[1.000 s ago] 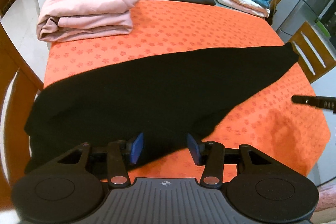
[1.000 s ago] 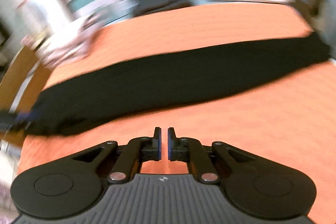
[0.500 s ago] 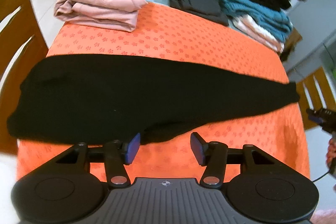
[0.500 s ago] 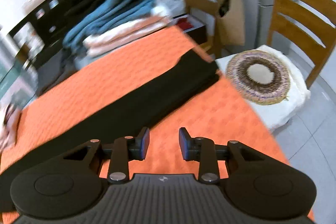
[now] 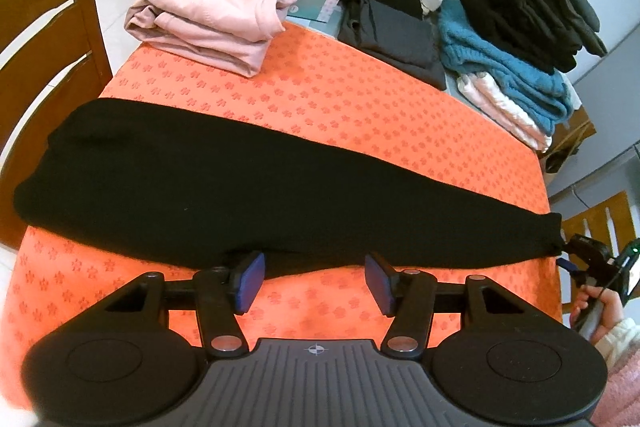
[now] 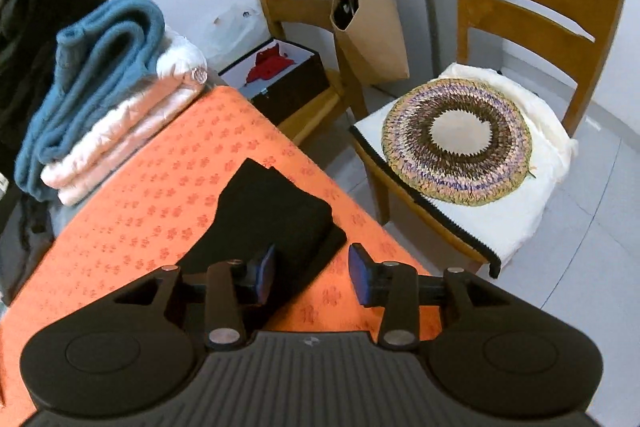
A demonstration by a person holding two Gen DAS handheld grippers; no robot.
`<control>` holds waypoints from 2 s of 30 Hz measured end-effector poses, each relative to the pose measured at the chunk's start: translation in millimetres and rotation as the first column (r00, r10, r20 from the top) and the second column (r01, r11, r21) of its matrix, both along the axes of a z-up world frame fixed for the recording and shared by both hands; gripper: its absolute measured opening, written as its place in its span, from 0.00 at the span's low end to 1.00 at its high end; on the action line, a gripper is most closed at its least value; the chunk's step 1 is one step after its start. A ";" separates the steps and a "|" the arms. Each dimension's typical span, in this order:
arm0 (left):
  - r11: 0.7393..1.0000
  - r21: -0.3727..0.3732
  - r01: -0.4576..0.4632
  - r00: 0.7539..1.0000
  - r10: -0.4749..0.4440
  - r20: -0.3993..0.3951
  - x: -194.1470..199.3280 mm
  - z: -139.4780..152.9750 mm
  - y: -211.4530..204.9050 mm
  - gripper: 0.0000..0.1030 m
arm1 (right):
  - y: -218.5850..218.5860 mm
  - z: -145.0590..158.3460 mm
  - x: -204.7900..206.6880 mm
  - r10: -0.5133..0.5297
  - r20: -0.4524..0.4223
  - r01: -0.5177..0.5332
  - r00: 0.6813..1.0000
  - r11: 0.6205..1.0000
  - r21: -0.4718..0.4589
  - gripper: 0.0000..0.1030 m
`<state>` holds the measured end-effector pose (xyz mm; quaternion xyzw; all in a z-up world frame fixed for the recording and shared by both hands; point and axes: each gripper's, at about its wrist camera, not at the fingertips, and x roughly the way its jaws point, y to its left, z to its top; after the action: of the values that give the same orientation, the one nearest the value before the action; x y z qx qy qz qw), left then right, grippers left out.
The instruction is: Fold clothes
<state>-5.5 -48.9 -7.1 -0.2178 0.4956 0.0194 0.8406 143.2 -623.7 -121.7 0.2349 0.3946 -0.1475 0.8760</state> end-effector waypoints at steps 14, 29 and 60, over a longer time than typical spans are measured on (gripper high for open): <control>0.981 -0.190 -0.032 0.999 0.034 0.009 40.6 0.8 -19.4 0.64 | 32.0 17.9 12.7 0.173 0.066 -0.159 0.983 0.972 -0.175 0.11; 0.861 -0.501 0.089 0.996 -0.080 0.040 147.2 -7.3 -106.7 0.80 | 150.7 93.3 -14.8 0.603 0.175 -0.539 0.778 0.784 -0.308 0.11; 0.806 -0.576 -0.138 0.989 0.078 -0.128 131.1 -57.7 -48.9 0.77 | 336.6 106.8 -93.5 0.943 0.058 -0.887 0.327 0.328 -0.324 0.11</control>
<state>125.6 -97.8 -64.9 -0.4915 0.5051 -0.0750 0.7054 49.7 -287.1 -14.9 -0.1200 0.3301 0.3600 0.8643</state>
